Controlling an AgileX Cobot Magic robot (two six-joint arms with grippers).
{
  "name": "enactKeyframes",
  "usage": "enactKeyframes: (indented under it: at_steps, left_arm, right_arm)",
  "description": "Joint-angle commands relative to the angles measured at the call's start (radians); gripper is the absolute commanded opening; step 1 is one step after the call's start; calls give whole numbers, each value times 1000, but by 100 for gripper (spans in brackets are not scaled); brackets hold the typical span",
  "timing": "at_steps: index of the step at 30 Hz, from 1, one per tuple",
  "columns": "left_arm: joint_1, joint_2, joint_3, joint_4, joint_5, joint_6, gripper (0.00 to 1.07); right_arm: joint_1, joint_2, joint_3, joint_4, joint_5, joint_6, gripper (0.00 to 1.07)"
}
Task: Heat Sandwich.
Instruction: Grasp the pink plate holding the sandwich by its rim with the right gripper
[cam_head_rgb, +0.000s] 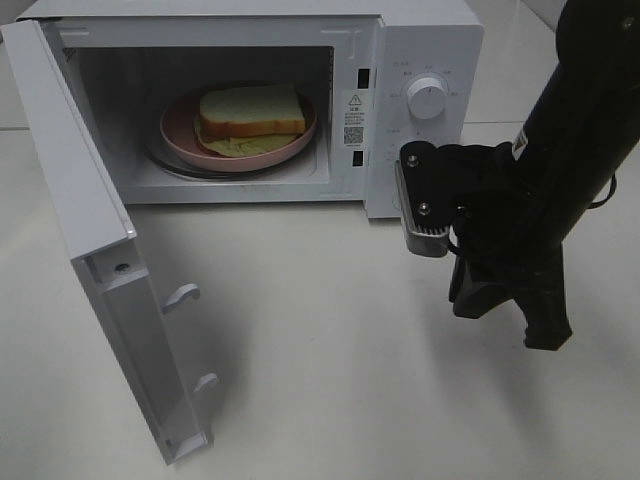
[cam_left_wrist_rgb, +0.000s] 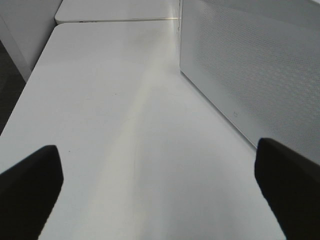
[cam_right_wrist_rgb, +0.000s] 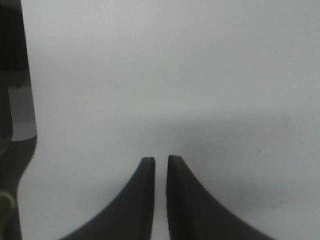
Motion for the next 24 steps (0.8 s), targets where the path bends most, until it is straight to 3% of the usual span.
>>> enactKeyframes:
  at_steps: [1,4,7,8,10,12,14,17,24]
  left_arm:
    - [3,-26,3,-8,1,-2,101]
    - [3,-26,3,-8,1,-2,101]
    - [3,-26,3,-8,1,-2,101]
    - [3,-26,3,-8,1,-2,101]
    - [3,-26,3,-8,1,-2,101]
    - [3,-26,3,-8,1,-2,101]
    - [3,-26,3,-8,1,-2,101]
    - [3,-26,3,-8,1,-2,101]
    - [3,-26,3,-8,1,-2,101]
  right_arm:
    - [-3,-8,-8,-53,6,-46,16]
    - [-3,-8,-8,-72,2,-46,21]
    - [-3,-8,-8,-93,-27,-38,40]
    - [-3,-8,-8,-93,-27,-38,40]
    - [-3,-8,-8,-101,-53,-14,58]
    - [-3,-8,-8,-101,-62,-6,63]
    - [-3,-8,-8,-98,-80,27,83]
    - [-3,-8,-8,-99,-81,32,98]
    - [-3,-8,-8,-100,-97,32,100]
